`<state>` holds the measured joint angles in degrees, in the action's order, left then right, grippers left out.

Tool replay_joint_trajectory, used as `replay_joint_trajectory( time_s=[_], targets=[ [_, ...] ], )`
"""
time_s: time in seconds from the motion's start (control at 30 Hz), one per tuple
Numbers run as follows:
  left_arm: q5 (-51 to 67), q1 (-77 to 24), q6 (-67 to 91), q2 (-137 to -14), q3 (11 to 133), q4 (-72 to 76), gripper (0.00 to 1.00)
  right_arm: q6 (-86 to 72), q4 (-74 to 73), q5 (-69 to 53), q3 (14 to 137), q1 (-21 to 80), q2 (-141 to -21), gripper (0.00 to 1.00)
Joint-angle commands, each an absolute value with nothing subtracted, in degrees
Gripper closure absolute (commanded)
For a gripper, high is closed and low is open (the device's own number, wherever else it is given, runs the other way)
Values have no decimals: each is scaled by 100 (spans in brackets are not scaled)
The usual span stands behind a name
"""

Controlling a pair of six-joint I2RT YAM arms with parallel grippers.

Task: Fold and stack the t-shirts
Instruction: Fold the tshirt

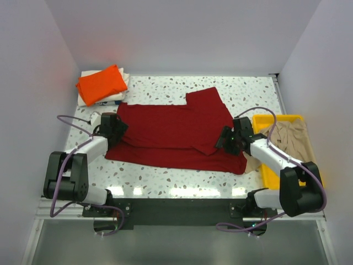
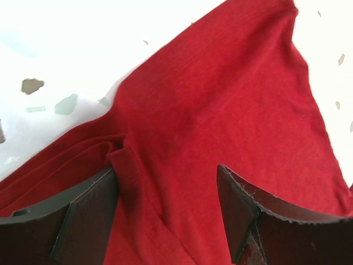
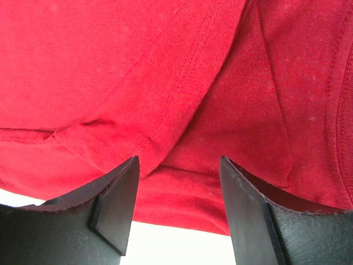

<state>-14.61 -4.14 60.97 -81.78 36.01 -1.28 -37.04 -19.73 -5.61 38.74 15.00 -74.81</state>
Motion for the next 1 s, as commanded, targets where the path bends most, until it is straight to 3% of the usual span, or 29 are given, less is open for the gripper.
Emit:
replay_joint_trajectory(
  time_s=[0.0, 0.23, 0.5, 0.8, 0.97],
  targets=[
    [-1468, -369, 6179, -8209, 3902, 114, 26, -3612, -1723, -624, 3858, 1529, -7541, 37],
    [-1415, -369, 6126, -8771, 4306, 35, 26, -3638, -1591, -642, 3841, 1538, -7708, 37],
    [-1415, -352, 6152, -8982, 4544, 79, 26, -3726, -1275, -738, 3806, 1582, -7892, 47],
    [-1477, -325, 6073, -8886, 4500, 44, 26, -3911, -976, -809, 3937, 1644, -8305, 51],
    [-1450, -281, 6003, -8763, 4430, 79, 26, -4043, -923, -923, 4104, 1679, -8420, 64]
  ],
)
